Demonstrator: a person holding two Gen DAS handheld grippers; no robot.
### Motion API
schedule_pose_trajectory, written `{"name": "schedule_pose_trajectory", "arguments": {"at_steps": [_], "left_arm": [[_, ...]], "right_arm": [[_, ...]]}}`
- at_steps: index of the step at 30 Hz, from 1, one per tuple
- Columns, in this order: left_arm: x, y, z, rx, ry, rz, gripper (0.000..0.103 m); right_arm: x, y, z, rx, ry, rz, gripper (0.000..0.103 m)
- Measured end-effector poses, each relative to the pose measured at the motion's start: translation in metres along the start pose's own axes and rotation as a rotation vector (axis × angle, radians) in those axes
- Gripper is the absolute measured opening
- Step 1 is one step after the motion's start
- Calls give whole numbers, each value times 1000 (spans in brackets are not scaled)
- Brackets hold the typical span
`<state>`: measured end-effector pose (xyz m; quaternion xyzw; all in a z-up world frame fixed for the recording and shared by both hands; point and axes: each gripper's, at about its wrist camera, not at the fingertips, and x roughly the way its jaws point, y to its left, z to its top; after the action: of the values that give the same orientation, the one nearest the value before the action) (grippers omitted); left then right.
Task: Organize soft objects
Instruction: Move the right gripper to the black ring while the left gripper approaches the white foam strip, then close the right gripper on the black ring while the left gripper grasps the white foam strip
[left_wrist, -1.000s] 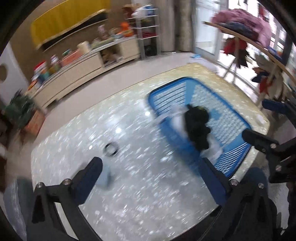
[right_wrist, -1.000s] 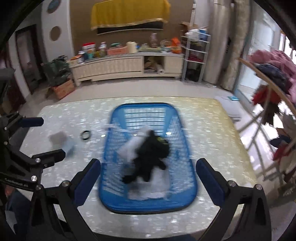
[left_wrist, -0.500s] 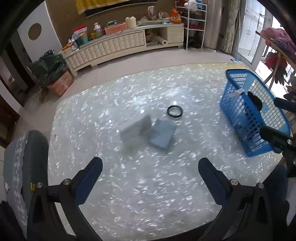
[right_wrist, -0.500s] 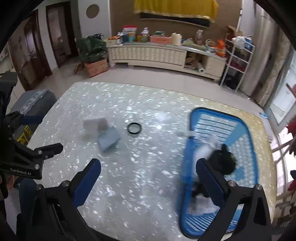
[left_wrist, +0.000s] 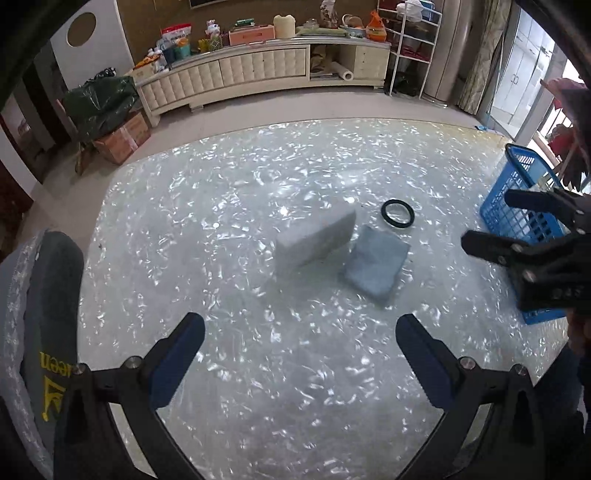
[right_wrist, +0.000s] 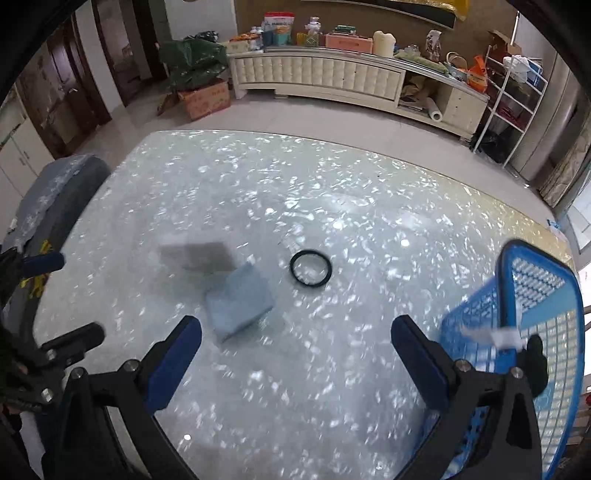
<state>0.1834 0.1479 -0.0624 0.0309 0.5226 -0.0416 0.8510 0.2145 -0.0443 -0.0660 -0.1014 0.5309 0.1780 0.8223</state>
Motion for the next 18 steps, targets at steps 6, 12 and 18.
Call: {"name": "schedule_pose_trajectory", "arguments": {"at_steps": [6,12,18], "left_arm": [[18,13,7,13,2,-28,103],[36,19,17,56,-3,-64,103],[61,22,35,143,2,-83,103]], "right_arm": [[35,-4,13,23,36,-35,102],[74,-9,13,37,87,-35,95],[95,-18,14,64,111,-40,92]]}}
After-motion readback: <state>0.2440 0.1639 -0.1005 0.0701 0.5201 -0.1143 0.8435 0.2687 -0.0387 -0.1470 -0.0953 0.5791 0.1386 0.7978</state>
